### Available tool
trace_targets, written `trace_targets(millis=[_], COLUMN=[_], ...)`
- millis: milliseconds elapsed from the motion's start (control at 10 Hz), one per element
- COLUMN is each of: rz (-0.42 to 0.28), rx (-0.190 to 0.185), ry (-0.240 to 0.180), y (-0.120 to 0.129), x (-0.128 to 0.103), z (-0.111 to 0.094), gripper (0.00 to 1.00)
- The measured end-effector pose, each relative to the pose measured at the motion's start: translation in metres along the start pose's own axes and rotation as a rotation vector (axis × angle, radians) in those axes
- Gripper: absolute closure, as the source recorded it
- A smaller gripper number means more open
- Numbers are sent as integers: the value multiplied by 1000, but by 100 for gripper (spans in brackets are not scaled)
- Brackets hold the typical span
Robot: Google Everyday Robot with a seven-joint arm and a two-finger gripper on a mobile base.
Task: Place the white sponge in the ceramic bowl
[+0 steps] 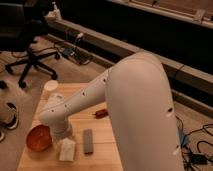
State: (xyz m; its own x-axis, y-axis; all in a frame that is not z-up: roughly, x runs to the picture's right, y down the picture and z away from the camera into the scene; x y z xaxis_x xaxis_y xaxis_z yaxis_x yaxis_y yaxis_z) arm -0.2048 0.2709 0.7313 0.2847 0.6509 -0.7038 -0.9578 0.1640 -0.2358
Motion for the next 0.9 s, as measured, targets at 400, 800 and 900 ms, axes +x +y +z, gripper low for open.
trace_targets(millis=[400,800,900], rz=[59,73,77], rx=[4,-46,-34], ry=[68,116,123], y=[-14,-3,-6], x=[-12,-16,-17], z=[23,38,41], gripper=[35,35,35])
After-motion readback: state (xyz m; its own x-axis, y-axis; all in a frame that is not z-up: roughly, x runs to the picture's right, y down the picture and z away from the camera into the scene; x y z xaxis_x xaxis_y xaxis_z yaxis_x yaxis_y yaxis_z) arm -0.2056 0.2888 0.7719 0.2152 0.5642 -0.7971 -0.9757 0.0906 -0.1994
